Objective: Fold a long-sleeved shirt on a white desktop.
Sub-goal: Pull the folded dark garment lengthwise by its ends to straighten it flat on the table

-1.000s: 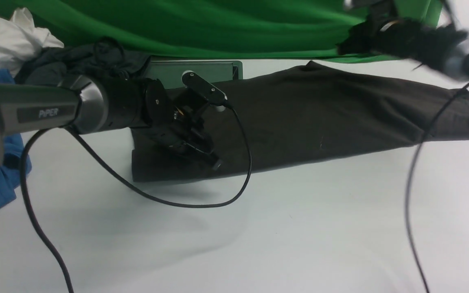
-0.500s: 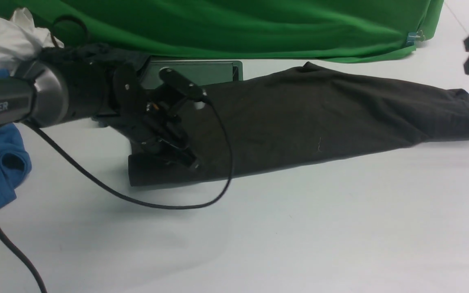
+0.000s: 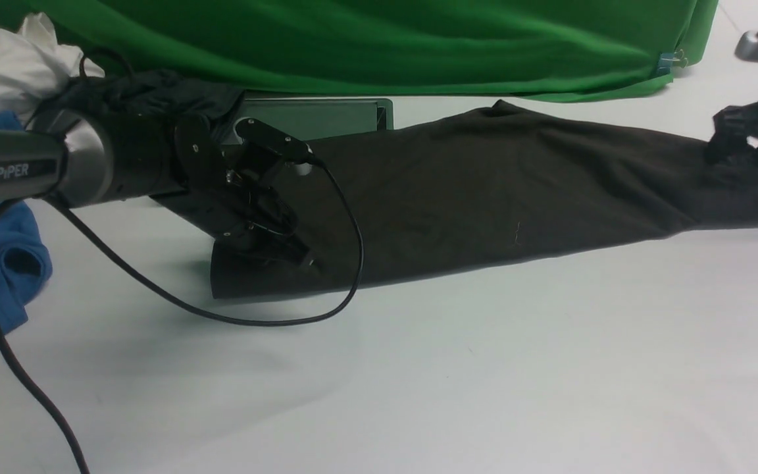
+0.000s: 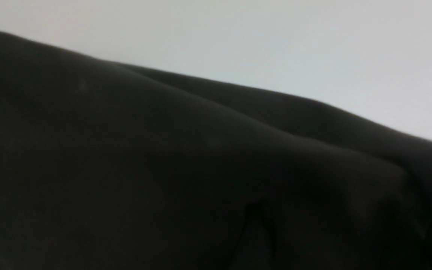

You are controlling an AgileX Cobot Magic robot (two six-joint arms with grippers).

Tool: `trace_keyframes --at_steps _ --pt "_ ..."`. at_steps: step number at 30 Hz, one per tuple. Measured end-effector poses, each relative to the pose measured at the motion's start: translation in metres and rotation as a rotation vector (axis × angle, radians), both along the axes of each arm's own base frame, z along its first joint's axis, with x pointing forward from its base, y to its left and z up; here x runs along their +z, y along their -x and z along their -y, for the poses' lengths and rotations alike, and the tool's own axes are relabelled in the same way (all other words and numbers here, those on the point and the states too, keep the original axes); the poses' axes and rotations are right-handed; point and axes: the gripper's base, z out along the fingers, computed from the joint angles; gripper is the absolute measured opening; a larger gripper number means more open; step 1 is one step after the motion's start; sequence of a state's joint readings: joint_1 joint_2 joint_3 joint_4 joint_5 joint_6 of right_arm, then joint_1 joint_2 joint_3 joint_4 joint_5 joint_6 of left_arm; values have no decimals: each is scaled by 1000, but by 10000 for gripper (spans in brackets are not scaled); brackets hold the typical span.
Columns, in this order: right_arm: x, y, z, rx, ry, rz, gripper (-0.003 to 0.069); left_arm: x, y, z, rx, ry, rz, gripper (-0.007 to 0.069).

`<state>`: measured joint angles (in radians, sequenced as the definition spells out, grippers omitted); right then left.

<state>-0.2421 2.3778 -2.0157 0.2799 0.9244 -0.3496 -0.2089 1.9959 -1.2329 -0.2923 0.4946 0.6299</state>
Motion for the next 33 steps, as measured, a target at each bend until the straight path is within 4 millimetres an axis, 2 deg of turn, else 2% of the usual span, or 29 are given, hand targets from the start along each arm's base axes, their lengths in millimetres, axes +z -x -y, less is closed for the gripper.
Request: trace_keyframes --at_steps 4,9,12,14,20,23,27,29,31,32,33 --pt "-7 -3 -2 1 1 4 475 0 0 -1 -12 -12 -9 18" --pt "-8 -2 -2 2 -2 -2 328 -1 0 -2 -35 -52 -9 18" --pt "-12 4 -5 21 -31 -80 239 -1 0 -5 -42 -104 -12 18" --pt "-12 10 -8 28 -62 -147 205 -1 -1 -9 -38 -141 -15 18" --pt "-10 21 -16 9 -120 -259 239 -1 -5 -38 21 -178 -29 20" --pt "-7 33 -30 15 -132 -306 252 0 -7 -55 66 -176 -31 20" --pt "-2 46 -45 32 -118 -336 255 4 -7 -67 86 -186 -22 20" --pt "12 52 -50 29 -97 -297 256 9 -6 -69 90 -188 -11 20" --pt "36 55 -51 20 -77 -234 257 15 -3 -68 86 -188 -3 20" --pt "36 55 -51 19 -77 -233 258 16 -2 -67 84 -187 -4 20" --pt "51 57 -51 13 -70 -188 264 21 2 -64 77 -187 -11 20"
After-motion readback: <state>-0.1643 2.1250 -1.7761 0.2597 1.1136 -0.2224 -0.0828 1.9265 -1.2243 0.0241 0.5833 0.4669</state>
